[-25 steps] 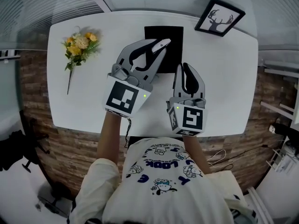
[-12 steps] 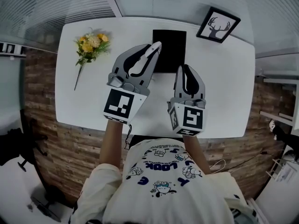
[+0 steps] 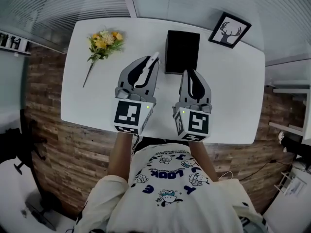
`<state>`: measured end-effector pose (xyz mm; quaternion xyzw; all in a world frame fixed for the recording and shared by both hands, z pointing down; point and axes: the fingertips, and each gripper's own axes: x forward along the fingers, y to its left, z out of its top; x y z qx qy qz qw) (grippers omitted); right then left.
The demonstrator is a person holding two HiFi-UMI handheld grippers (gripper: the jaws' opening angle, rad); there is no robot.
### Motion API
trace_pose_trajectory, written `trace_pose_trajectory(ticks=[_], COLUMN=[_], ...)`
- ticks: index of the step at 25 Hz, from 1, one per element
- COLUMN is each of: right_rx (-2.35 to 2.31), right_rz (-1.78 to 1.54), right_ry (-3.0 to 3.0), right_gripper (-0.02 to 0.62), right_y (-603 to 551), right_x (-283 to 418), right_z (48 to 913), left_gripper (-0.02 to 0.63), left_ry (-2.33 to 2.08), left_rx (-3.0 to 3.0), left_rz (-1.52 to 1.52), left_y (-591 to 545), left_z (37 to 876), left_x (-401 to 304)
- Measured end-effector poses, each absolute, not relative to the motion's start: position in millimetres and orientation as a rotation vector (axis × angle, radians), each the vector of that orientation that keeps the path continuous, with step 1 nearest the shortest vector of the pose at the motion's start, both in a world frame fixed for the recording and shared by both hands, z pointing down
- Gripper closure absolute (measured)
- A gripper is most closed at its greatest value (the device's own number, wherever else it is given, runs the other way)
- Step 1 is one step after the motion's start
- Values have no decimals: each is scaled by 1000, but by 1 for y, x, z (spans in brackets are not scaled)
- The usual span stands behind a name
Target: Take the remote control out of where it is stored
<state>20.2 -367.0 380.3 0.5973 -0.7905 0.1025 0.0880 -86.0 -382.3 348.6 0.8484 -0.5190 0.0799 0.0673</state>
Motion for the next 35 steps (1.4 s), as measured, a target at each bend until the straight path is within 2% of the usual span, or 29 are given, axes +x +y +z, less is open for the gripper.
trace_pose_trajectory(ticks=[35], right_rx=[1778], right_rz=[223], right_ry=[-2367], right_gripper=[545], right_y=[-341], right_x=[-7], right_z=[359], left_gripper=[529], left_ry=[-1626], left_rx=[2516], left_rz=[242], left_y=[-342], left_z=[346], left_x=[-105])
